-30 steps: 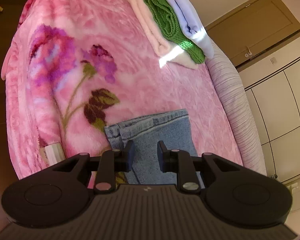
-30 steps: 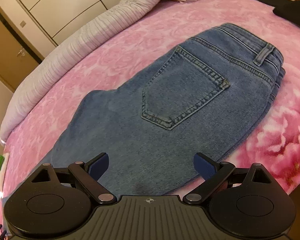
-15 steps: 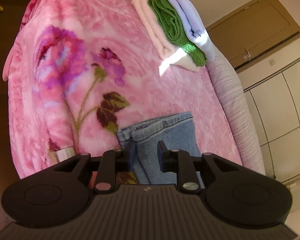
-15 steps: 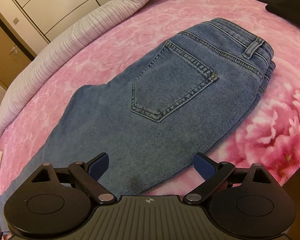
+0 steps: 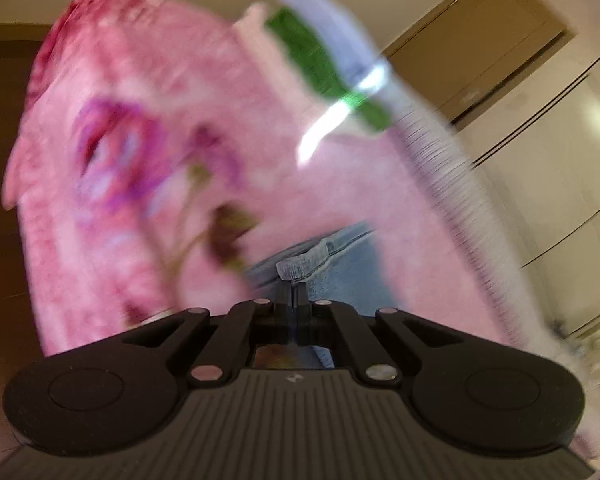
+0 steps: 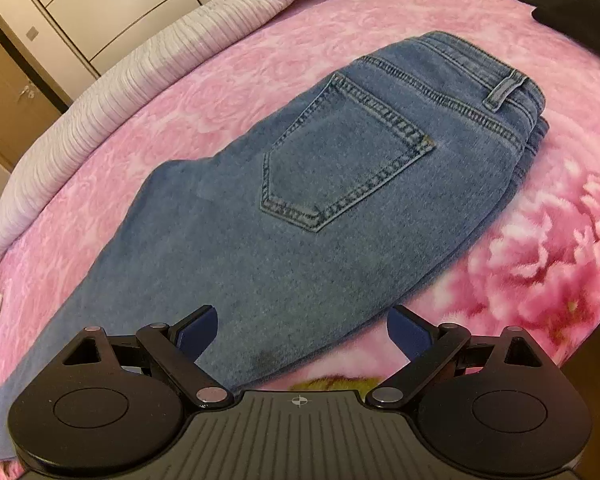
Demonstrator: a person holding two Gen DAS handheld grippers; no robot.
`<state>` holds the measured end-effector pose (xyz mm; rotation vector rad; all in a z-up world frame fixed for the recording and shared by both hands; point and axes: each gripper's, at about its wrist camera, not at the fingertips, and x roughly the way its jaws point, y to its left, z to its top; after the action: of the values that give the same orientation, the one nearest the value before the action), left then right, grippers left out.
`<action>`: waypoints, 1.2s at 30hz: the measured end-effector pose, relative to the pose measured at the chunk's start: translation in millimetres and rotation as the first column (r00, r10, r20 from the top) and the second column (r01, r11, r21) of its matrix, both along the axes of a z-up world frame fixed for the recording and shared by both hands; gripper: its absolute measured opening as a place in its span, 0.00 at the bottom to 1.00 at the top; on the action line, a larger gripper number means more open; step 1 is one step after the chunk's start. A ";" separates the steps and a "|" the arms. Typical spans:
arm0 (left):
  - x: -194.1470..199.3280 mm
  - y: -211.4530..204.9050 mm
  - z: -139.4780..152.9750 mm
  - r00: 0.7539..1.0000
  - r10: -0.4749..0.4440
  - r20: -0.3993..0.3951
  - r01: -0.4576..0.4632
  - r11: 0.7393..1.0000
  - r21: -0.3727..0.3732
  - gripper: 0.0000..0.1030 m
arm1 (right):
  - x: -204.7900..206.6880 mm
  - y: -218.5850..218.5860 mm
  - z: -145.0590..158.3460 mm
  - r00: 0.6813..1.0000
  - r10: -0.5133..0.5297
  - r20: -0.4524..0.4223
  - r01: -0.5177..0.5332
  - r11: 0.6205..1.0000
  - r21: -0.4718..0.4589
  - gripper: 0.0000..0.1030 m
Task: Fold clothes
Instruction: 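Lift the hems with the left gripper and fold them toward the waistband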
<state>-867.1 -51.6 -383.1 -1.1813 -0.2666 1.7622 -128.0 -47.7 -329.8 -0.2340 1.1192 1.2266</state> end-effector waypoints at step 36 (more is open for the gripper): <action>306.9 35.3 120.0 0.695 -0.487 -0.529 0.637 0.759 0.138 0.04 | 74.9 -49.7 12.0 0.990 -0.129 -0.048 0.133 0.988 0.076 0.92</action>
<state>-560.2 -16.3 -263.2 -0.4909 0.1127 1.3152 -53.1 -97.4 -317.8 -0.0732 1.1027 1.1607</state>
